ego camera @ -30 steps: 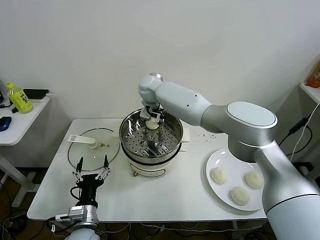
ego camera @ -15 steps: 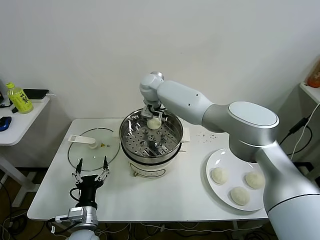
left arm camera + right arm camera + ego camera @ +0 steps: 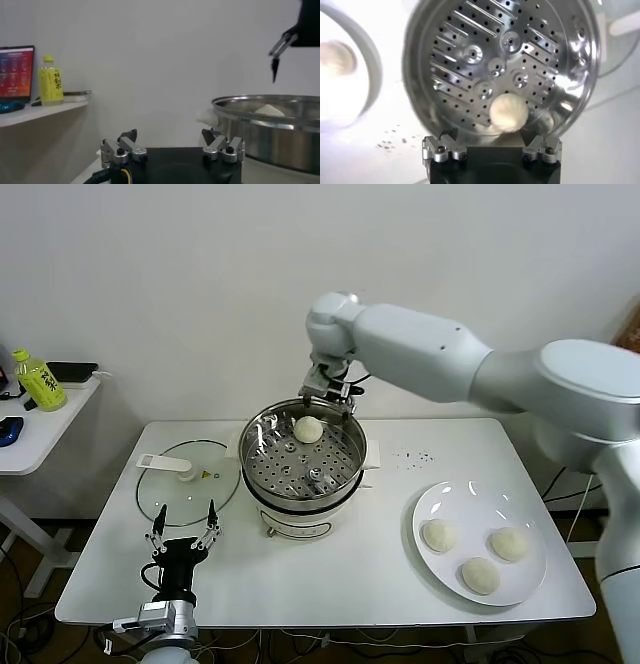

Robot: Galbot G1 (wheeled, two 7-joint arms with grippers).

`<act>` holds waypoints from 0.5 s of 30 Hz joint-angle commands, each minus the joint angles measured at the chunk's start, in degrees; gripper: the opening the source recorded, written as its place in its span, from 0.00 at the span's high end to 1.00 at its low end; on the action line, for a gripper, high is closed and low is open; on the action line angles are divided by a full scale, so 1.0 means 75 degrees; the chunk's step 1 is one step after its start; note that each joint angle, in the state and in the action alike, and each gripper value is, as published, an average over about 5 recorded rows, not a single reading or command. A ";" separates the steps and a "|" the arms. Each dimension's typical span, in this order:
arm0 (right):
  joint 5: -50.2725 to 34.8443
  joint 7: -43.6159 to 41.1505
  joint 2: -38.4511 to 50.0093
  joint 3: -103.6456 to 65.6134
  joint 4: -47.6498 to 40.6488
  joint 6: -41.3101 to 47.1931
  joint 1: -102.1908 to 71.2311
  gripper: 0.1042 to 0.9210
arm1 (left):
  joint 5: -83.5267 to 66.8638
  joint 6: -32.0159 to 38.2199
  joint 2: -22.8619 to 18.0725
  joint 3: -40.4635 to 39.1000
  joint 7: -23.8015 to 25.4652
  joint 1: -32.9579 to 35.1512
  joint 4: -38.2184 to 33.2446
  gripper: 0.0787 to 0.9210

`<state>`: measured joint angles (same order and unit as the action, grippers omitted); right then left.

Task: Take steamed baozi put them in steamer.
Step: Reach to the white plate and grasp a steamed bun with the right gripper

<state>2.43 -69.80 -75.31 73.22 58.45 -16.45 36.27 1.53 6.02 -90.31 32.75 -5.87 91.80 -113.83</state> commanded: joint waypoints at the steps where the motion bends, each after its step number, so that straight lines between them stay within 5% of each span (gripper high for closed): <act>1: -0.3172 0.0202 0.1898 0.1364 0.1258 0.1740 0.1591 0.12 | 0.0019 0.0031 -0.0015 0.0011 -0.0052 0.0006 0.0007 0.12; 15: -0.3512 0.0716 0.4257 0.2102 0.2751 0.3372 0.1557 0.12 | 0.0131 0.0016 -0.0068 -0.0156 -0.0127 0.0071 -0.0422 0.12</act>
<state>-18.69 -65.81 -55.26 84.35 71.43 1.21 45.26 2.32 6.22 -90.75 31.80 -6.70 92.23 -115.61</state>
